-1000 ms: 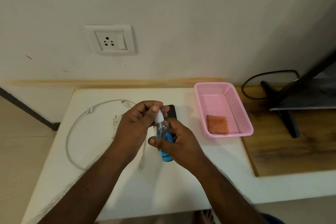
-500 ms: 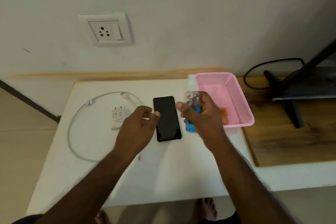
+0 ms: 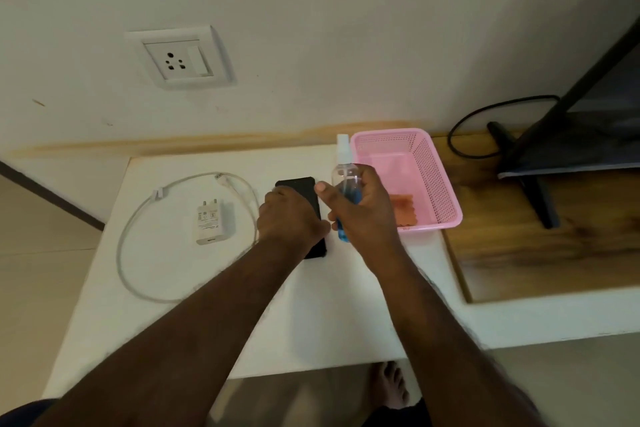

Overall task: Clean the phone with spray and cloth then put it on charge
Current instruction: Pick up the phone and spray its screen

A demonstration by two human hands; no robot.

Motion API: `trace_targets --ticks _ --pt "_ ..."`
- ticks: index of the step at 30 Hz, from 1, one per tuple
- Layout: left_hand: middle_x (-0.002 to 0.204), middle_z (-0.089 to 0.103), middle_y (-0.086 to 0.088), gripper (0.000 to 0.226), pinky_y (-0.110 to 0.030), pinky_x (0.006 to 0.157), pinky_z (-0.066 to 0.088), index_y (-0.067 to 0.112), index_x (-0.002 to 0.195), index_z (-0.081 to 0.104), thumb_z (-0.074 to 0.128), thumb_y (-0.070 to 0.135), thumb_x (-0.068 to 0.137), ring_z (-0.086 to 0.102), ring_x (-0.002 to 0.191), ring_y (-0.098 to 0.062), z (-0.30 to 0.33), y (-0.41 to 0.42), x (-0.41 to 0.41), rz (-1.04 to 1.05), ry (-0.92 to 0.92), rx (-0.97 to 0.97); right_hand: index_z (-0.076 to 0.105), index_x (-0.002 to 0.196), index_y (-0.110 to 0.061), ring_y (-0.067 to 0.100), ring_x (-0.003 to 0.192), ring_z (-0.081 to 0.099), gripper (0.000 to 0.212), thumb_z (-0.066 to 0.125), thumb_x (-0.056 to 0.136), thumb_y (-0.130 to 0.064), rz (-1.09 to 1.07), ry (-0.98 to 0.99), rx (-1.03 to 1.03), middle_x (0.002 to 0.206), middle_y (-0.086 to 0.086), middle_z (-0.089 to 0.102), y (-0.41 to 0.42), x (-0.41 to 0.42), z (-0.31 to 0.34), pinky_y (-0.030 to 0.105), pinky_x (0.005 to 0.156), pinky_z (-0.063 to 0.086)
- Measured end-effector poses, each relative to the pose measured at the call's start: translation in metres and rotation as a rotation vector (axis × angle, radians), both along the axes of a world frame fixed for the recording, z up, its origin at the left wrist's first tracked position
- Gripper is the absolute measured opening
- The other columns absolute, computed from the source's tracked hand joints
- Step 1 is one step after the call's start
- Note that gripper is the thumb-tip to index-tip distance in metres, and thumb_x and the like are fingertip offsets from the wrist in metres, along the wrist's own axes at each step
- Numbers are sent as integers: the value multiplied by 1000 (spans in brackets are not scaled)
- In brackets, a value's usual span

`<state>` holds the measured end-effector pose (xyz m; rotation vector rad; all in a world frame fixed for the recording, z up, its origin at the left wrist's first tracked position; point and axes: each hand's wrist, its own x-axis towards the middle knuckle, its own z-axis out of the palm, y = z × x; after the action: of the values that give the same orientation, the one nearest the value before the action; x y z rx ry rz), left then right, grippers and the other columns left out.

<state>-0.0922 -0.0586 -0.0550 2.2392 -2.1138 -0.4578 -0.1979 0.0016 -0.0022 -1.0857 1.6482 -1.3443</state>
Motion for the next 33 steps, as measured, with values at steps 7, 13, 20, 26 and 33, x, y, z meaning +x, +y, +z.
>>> trace_targets --ticks 7,13,20,26,33 --pt "121 60 -13 93 -34 75 41 9 129 55 50 76 66 55 113 -27 4 -7 2 -20 -10 62 52 112 -39 13 96 64 45 72 76 -57 35 -4 10 106 -14 62 3 4 1 25 80 58" --pt "103 52 -12 89 -33 67 43 6 117 57 41 72 58 56 85 -27 30 0 23 106 293 77 55 88 -29 24 77 65 36 82 70 -43 23 -60 28 83 -3 63 1 5 4 44 71 59" --pt "81 68 -6 46 -42 60 59 19 78 65 67 56 49 68 72 -22 64 4 65 223 603 -68 62 94 -18 19 81 71 42 89 63 -27 160 -294 61 95 -5 71 3 18 3 38 66 60" --pt "84 71 -5 45 -50 66 62 24 77 66 74 56 45 71 78 -25 69 10 81 297 742 -64 60 92 -29 5 81 67 42 85 60 -40 208 -83 45 86 -16 68 10 49 -4 20 70 55" --pt "91 71 0 63 -38 66 62 20 94 66 77 62 47 71 81 -17 63 15 80 261 799 -72 60 87 -27 7 79 68 34 85 63 -29 112 -162 57 81 -15 67 8 51 -15 26 67 59"
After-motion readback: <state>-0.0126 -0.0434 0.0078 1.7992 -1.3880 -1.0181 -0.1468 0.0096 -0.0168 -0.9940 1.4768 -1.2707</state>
